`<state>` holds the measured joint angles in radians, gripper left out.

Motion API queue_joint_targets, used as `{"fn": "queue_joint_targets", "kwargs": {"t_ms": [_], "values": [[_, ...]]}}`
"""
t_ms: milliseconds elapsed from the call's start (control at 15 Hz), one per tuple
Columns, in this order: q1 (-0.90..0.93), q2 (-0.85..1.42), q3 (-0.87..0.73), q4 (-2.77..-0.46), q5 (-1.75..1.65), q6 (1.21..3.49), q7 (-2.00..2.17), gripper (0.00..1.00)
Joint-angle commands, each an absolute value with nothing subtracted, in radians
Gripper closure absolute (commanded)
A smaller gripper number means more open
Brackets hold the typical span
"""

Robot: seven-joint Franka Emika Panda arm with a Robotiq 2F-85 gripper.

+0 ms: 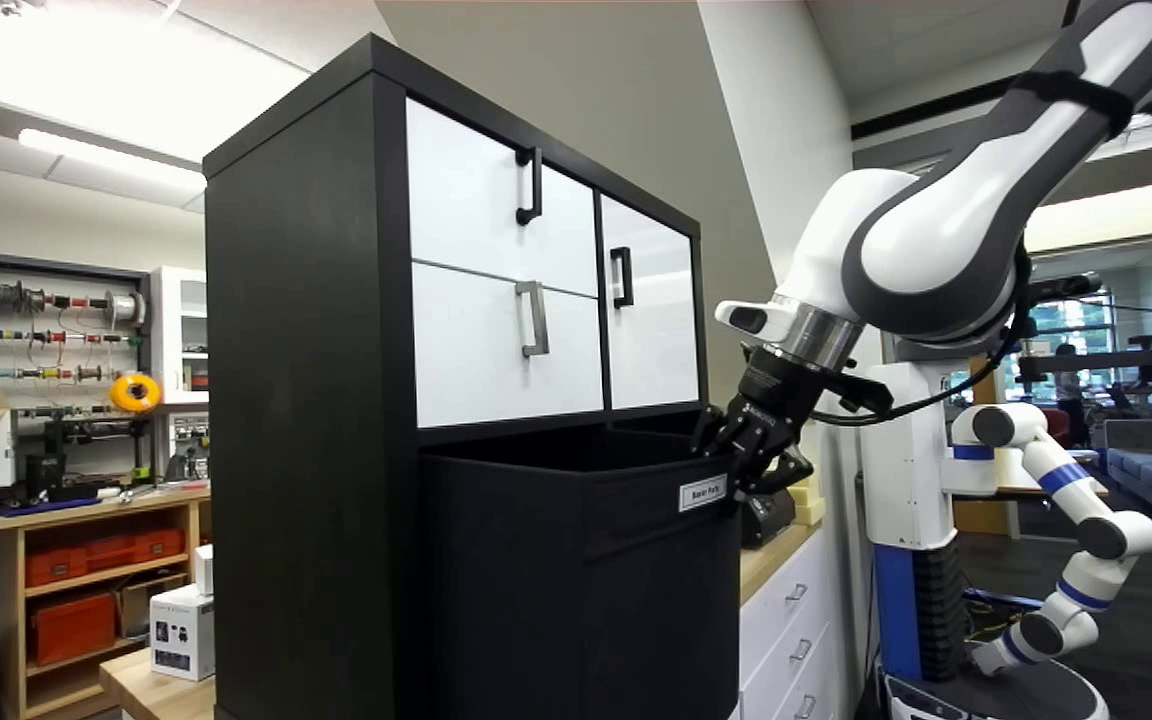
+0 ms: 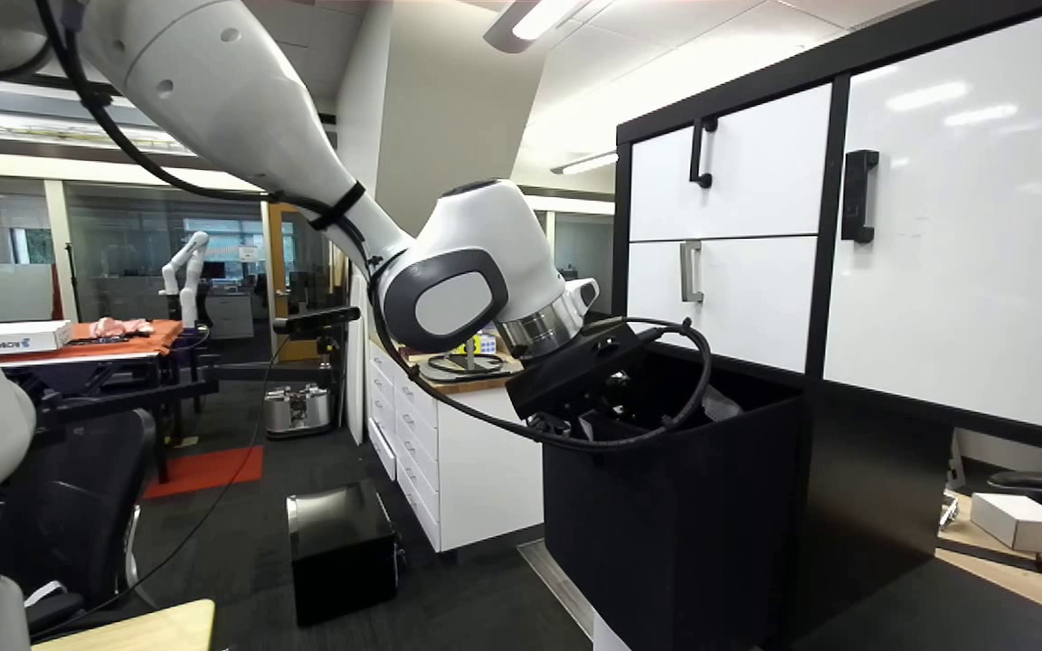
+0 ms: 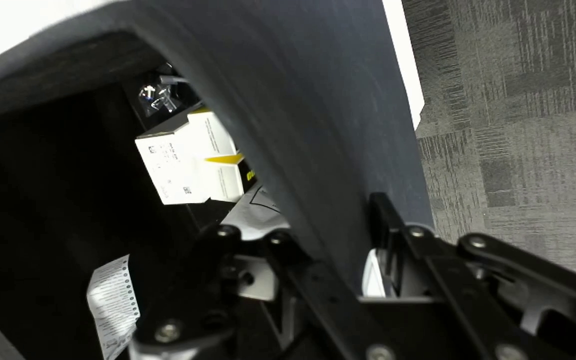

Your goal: Pull the black box out of the bottom of the black cabinet

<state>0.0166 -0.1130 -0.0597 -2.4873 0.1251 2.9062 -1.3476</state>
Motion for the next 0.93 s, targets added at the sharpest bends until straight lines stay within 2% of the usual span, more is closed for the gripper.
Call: {"fn": "queue_joint_targets", "kwargs": {"t_ms": [0, 333, 400, 467, 600, 867], "values": [[-0.006, -0.205, -0.058, -2.611, 0.108, 2.867, -1.283, 0.96], [-0.002, -0.206, -0.058, -2.607, 0.121, 2.863, -1.279, 0.96], [0.000, -0.203, -0.058, -2.601, 0.125, 2.861, -1.281, 0.88], [-0.008, -0.197, -0.054, -2.593, 0.104, 2.872, -1.268, 0.58], [-0.012, -0.198, -0.050, -2.577, 0.092, 2.870, -1.248, 0.54], [-0.006, -0.201, -0.062, -2.554, 0.005, 2.875, -1.188, 0.27]]}}
